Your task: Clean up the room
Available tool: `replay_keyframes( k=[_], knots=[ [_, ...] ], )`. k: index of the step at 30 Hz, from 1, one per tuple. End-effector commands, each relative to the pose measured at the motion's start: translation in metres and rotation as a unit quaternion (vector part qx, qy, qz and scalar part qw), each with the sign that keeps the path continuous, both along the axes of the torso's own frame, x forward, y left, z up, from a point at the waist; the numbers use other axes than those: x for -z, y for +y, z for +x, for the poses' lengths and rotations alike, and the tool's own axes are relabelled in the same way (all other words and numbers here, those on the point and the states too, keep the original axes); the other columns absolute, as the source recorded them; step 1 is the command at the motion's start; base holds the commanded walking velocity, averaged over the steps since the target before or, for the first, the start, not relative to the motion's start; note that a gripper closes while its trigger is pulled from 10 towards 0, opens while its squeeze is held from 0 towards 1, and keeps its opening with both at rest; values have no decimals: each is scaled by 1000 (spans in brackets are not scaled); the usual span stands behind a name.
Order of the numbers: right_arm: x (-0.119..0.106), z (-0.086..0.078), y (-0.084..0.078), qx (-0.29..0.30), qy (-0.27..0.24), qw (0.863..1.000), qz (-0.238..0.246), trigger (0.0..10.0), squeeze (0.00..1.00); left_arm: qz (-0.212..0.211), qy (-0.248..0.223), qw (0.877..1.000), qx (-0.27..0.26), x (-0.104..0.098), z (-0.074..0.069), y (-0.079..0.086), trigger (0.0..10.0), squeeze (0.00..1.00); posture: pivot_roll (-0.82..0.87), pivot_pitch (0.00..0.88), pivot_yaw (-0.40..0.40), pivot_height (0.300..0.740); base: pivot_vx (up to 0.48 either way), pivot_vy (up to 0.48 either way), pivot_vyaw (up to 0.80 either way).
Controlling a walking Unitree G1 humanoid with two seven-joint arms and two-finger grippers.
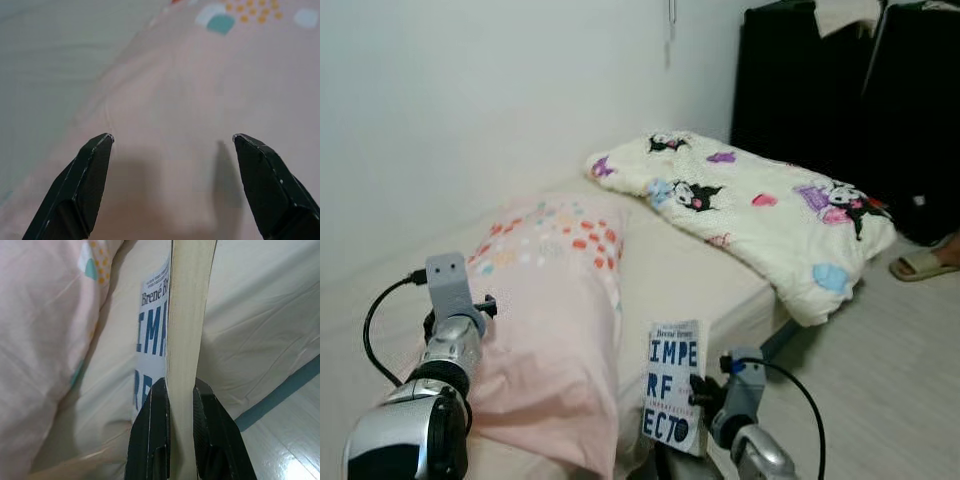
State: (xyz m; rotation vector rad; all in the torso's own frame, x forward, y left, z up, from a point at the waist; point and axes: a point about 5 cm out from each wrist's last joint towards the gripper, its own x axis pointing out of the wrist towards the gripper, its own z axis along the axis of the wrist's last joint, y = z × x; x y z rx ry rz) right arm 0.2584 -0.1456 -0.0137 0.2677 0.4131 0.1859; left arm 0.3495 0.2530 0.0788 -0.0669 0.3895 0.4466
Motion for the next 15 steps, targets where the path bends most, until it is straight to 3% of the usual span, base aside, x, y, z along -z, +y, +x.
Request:
replay_keyframes(
  k=[1, 5, 6, 15],
  knots=[
    [5, -6, 22, -25, 16, 999, 32, 10000, 0, 0, -13, 1000, 2, -9, 3, 8, 10000, 0, -245, 34, 146, 580, 0, 0, 0],
    [2, -5, 28, -26, 5, 999, 43, 10000, 0, -4, -28, 1000, 14, -17, 8, 8, 10000, 0, -245, 43, 153, 580, 0, 0, 0],
    [-3, -5, 37, -32, -7, 998, 59, 10000, 0, 4, -42, 999, 19, -28, 13, 11, 10000, 0, -242, 65, 165, 580, 0, 0, 0],
    [-16, -13, 62, -59, -38, 992, 102, 10000, 0, 5, -71, 997, 34, -56, 25, 15, 10000, 0, -222, 143, 192, 580, 0, 0, 0]
  ],
)
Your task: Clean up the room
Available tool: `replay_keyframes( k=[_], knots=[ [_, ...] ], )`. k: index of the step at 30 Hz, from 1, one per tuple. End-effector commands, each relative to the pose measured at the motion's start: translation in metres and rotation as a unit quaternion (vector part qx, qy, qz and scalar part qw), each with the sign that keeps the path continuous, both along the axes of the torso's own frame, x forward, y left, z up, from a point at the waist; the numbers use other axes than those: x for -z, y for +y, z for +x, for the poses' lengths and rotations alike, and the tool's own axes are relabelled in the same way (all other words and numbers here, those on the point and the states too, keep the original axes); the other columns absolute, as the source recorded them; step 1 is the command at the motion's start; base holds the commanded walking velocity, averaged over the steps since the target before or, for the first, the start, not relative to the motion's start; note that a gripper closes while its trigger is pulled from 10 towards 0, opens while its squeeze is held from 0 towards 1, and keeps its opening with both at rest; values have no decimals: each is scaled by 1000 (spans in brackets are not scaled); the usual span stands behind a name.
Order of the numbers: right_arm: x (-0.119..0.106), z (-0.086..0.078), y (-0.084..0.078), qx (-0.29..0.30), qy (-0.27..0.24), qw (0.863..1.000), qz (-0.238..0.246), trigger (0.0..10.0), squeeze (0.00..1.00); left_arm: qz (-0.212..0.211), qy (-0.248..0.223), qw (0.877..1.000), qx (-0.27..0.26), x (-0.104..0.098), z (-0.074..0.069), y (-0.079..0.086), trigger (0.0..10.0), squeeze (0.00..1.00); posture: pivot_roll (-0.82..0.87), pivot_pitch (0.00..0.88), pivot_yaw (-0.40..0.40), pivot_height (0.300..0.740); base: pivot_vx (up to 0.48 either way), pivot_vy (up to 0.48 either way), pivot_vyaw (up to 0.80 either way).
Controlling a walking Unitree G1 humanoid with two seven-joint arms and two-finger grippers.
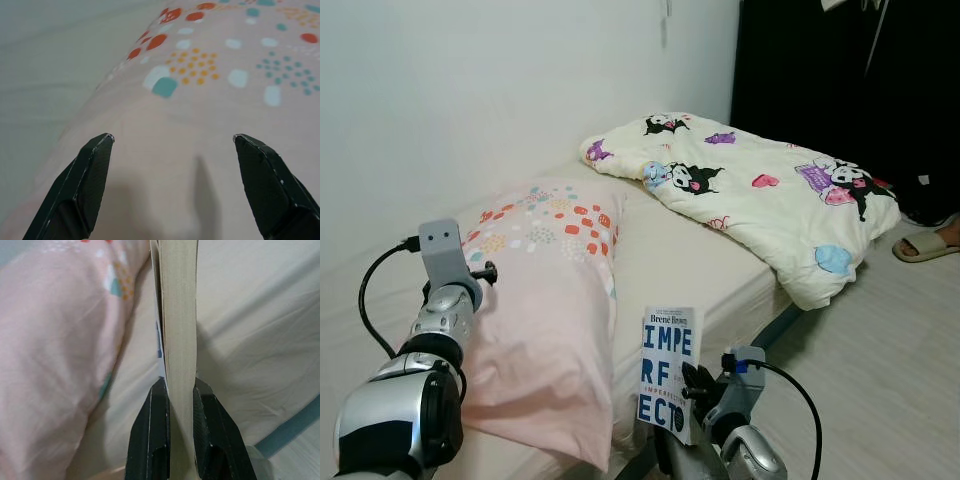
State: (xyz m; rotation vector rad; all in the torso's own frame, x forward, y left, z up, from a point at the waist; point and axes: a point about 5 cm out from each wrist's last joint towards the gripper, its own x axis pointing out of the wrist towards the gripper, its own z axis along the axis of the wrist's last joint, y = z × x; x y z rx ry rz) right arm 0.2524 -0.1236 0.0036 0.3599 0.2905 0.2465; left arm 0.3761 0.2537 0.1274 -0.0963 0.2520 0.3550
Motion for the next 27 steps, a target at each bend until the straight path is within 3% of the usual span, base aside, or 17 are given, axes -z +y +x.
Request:
replay_keyframes(
  k=[1, 2, 3, 7, 10, 14, 22, 23, 25, 26, 27],
  knots=[
    [-1, -9, 45, -53, 14, 997, 49, 10000, 0, 9, -6, 1000, -2, -12, 1, 14, 10000, 435, -219, 169, 201, 580, 0, 0, 0],
    [-1, -9, 45, -53, 14, 997, 49, 10000, 0, 9, -6, 1000, -2, -12, 1, 14, 10000, 435, -219, 169, 201, 580, 0, 0, 0],
    [-2, -10, 48, -54, 11, 997, 52, 10000, 0, 11, -9, 1000, 3, -16, 3, 14, 10000, 1000, -217, 175, 204, 580, 0, 0, 0],
    [-11, -18, 61, -59, 0, 996, 71, 10000, 0, 32, -11, 999, 6, -28, 6, 20, 10000, 1000, -211, 239, 226, 580, 0, 0, 0],
    [-12, -20, 62, -60, -2, 995, 74, 10000, 0, 36, -10, 999, 4, -30, 6, 21, 10000, 1000, -211, 239, 226, 580, 0, 0, 0],
    [-20, -28, 69, -59, -9, 994, 90, 10000, 0, 50, 0, 999, -7, -33, 5, 29, 10000, 1000, -212, 304, 241, 580, 0, 0, 0],
    [-31, -40, 74, -51, -13, 993, 105, 10000, 0, 42, 15, 998, -46, -32, -2, 44, 10000, 1000, -220, 368, 271, 580, 0, 0, 0],
    [-32, -43, 75, -47, -13, 993, 108, 10000, 0, 40, 20, 997, -56, -31, -4, 47, 10000, 380, -220, 372, 272, 580, 0, 0, 0],
    [-34, -46, 75, -44, -12, 993, 111, 10000, 0, 36, 25, 997, -68, -29, -6, 51, 10000, 380, -219, 387, 278, 580, 0, 0, 0],
    [-36, -49, 75, -41, -11, 993, 113, 10000, 0, 29, 31, 996, -78, -27, -8, 54, 10000, 0, -221, 398, 282, 580, 0, 0, 0],
    [-37, -51, 75, -39, -10, 993, 114, 10000, 0, 21, 38, 996, -80, -23, -10, 55, 10000, 0, -222, 405, 284, 580, 0, 0, 0]
  ],
)
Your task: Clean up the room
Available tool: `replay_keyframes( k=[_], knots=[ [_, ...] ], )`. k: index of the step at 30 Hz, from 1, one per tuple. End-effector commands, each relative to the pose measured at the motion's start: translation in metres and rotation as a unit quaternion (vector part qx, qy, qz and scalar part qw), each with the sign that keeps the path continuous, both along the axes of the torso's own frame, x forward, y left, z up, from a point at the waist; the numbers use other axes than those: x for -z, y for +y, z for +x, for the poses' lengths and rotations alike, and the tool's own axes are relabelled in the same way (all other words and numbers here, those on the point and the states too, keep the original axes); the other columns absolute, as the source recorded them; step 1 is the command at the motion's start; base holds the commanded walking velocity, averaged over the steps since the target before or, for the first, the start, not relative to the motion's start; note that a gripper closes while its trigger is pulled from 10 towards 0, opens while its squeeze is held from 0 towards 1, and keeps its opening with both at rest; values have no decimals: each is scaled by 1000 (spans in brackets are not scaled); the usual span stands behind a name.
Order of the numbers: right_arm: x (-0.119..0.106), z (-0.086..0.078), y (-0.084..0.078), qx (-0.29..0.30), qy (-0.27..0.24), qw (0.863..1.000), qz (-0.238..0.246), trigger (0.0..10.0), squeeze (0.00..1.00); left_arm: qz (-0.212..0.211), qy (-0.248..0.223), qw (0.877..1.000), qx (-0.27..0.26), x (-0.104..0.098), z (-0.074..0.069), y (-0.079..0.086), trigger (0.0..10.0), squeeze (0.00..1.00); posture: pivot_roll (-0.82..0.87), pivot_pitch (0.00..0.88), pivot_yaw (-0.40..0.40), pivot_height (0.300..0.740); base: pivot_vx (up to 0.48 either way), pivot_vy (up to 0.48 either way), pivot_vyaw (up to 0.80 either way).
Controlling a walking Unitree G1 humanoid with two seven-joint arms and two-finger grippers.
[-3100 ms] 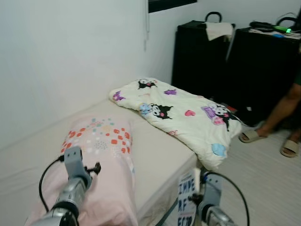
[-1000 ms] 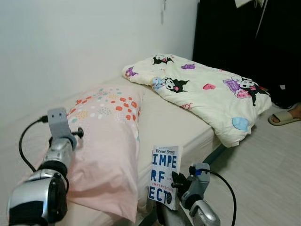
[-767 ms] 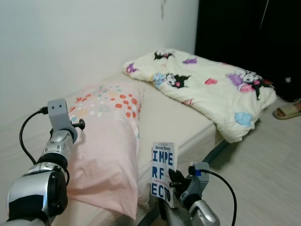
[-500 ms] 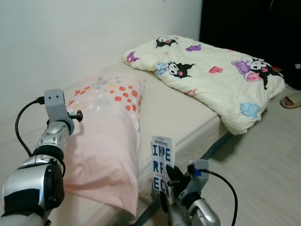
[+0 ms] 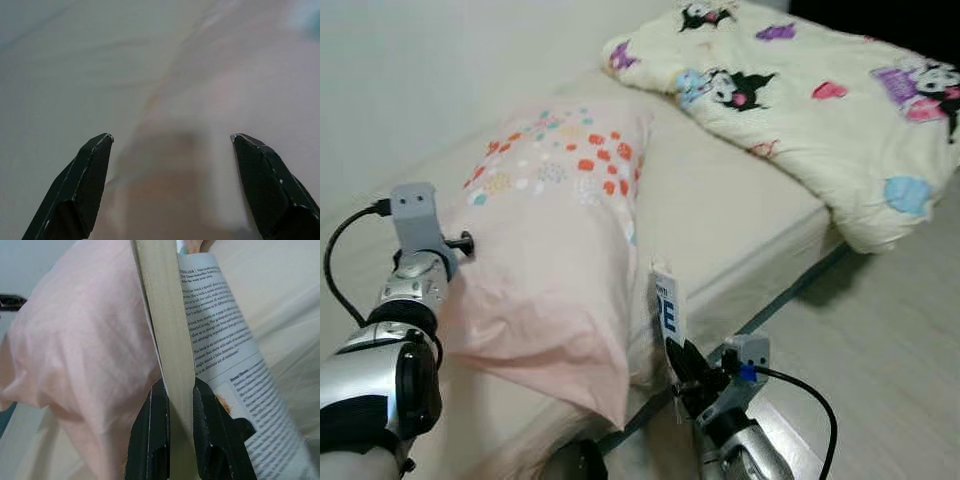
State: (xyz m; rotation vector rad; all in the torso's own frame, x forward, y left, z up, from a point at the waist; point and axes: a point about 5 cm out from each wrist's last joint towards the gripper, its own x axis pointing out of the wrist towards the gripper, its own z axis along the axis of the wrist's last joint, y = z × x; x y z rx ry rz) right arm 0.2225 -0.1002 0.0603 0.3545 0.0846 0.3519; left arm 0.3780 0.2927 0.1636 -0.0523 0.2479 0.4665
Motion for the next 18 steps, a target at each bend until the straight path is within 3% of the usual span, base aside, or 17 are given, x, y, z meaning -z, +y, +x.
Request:
replay_keyframes(
  k=[1, 4, 8, 9, 10, 11, 13, 15, 17, 18],
  knots=[
    [18, -23, 52, -18, 101, 990, 93, 10000, 0, -15, 36, 999, -29, 16, -13, 16, 10000, 0, -222, 408, 284, 580, 0, 0, 0],
    [18, -25, 52, -16, 102, 990, 94, 10000, 0, -29, 44, 998, -20, 21, -14, 13, 10000, 0, -227, 418, 288, 580, 0, 0, 0],
    [13, -30, 51, -11, 106, 990, 94, 10000, 0, -90, 60, 994, 31, 39, -14, -4, 10000, 0, -236, 432, 290, 580, 0, 0, 0],
    [12, -31, 49, -7, 106, 990, 95, 10000, 0, -128, 59, 988, 64, 46, -13, -16, 10000, 0, -238, 436, 290, 580, 0, 0, 0],
    [9, -32, 48, -2, 105, 990, 95, 10000, 0, -186, 51, 975, 113, 54, -11, -34, 10000, 0, -245, 440, 290, 580, 0, 0, 0],
    [9, -32, 48, -2, 105, 990, 95, 10000, 0, -186, 51, 975, 113, 54, -11, -34, 10000, 0, -245, 440, 290, 580, 0, 0, 0],
    [7, -32, 46, 1, 105, 990, 95, 10000, 0, -228, 41, 962, 145, 58, -11, -46, 10000, 0, -252, 443, 290, 580, 0, 0, 0],
    [6, -32, 45, 3, 105, 990, 94, 10000, 0, -243, 37, 956, 160, 60, -11, -51, 10000, 0, -253, 444, 290, 580, 0, 0, 0],
    [6, -32, 45, 3, 105, 990, 94, 10000, 0, -243, 37, 956, 160, 60, -11, -51, 10000, 0, -253, 444, 290, 580, 0, 0, 0],
    [6, -34, 42, 8, 109, 990, 93, 10000, 0, -286, 27, 932, 220, 65, -12, -69, 10000, 0, -258, 443, 292, 580, 0, 0, 0]
  ],
)
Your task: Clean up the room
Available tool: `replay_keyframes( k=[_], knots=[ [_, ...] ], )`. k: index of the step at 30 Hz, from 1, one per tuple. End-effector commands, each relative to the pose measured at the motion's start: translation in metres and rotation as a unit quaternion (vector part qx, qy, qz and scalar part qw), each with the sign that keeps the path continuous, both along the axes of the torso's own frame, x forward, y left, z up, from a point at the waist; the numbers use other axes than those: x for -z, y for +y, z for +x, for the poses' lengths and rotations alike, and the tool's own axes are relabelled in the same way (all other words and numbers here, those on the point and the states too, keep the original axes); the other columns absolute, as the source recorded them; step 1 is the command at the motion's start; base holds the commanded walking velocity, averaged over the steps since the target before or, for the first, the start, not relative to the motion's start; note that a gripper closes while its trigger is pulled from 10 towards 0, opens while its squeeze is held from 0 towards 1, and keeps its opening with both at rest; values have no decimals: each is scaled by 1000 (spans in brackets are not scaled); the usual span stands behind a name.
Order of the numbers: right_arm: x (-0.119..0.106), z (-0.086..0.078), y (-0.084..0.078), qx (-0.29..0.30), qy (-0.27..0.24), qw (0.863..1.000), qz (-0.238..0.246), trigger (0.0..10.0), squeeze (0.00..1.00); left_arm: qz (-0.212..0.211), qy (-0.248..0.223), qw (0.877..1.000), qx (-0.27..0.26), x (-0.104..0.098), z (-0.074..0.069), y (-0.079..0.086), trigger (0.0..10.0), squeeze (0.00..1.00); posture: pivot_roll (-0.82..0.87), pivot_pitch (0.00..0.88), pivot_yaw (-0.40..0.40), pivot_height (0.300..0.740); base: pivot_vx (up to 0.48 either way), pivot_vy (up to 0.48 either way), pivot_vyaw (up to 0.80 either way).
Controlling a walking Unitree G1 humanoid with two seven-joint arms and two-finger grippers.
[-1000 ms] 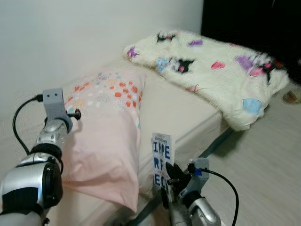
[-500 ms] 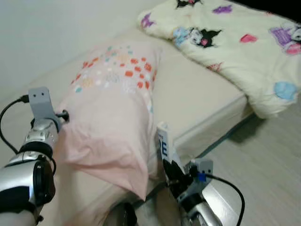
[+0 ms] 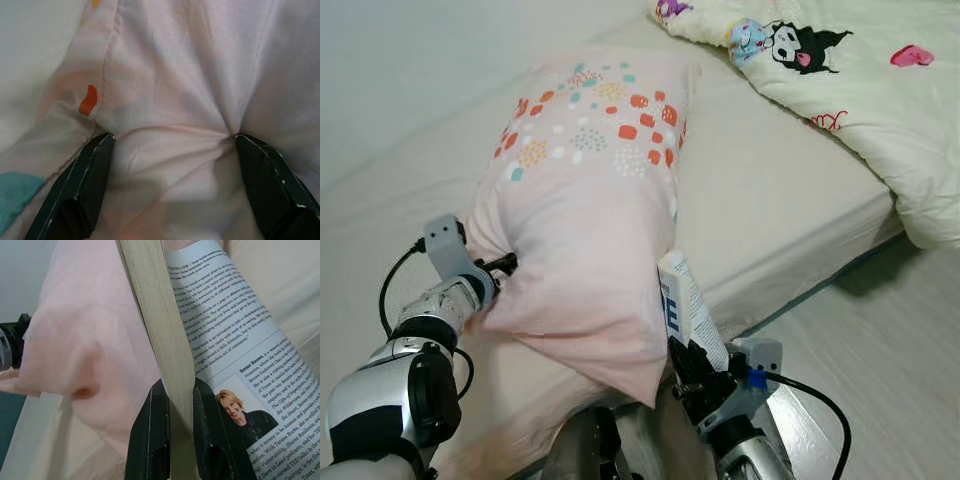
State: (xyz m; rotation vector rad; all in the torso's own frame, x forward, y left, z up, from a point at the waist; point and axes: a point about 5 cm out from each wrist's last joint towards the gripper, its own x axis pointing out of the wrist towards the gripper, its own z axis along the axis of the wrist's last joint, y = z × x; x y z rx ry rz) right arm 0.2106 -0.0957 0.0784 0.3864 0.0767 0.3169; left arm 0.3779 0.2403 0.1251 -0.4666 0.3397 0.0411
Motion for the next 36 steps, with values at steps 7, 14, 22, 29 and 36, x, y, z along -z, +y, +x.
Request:
replay_keyframes(
  k=[7, 14, 22, 29, 36],
  knots=[
    [23, -23, 36, -5, 110, 991, 81, 10000, 0, -101, 29, 987, 120, 38, -17, -39, 10000, 0, -259, 434, 291, 580, 0, 0, 0],
    [20, -14, 33, -7, 105, 991, 80, 10000, 0, -185, 27, 963, 193, 46, -23, -73, 10000, 0, -240, 402, 287, 580, 0, 0, 0],
    [18, -3, 32, -14, 97, 992, 77, 10000, 0, -292, 44, 879, 375, 56, -48, -113, 10000, 0, -236, 355, 284, 580, 0, 0, 0],
    [18, 4, 27, -14, 91, 993, 72, 10000, 0, -360, 49, 841, 400, 60, -60, -125, 392, 0, -235, 315, 280, 580, 0, 0, 0],
    [19, 14, 22, -17, 82, 994, 62, 10000, 0, -454, 15, 785, 422, 44, -61, -132, 0, 0, -231, 270, 277, 580, 0, 0, 0]
  ],
)
